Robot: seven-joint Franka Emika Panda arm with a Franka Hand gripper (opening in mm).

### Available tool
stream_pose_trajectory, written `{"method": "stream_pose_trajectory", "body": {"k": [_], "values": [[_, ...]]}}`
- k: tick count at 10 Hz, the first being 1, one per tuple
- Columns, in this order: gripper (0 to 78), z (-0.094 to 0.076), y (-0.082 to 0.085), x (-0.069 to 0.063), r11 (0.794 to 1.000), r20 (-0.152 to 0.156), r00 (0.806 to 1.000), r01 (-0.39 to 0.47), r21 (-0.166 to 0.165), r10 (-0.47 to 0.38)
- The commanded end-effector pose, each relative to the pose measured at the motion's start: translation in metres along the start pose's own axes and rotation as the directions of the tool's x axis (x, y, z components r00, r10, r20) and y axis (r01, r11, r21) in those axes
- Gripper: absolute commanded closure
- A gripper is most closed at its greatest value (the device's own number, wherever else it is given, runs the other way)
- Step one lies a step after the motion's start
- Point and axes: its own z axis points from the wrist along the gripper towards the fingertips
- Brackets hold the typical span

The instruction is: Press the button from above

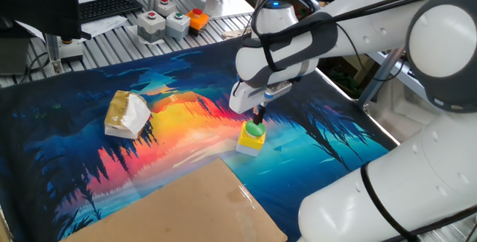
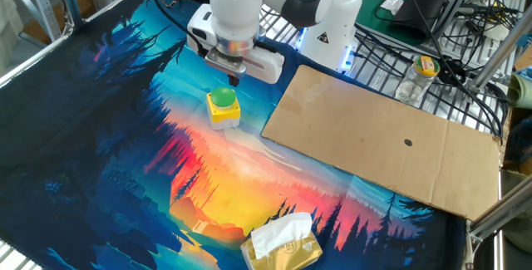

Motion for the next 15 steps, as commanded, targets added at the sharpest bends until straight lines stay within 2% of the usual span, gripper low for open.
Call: {"method": "stream_pose_trajectory", "body": {"k": [1, 4, 15], "values": [[77.6, 0.022, -0.006, -0.002, 1.000, 0.014, 1.000, 0.022, 0.016, -0.023], [77.6, 0.032, -0.014, -0.007, 0.999, 0.017, 0.999, 0.035, 0.009, -0.035], [77.6, 0.031, -0.018, -0.012, 0.999, 0.028, 0.999, 0.038, 0.015, -0.038]]}}
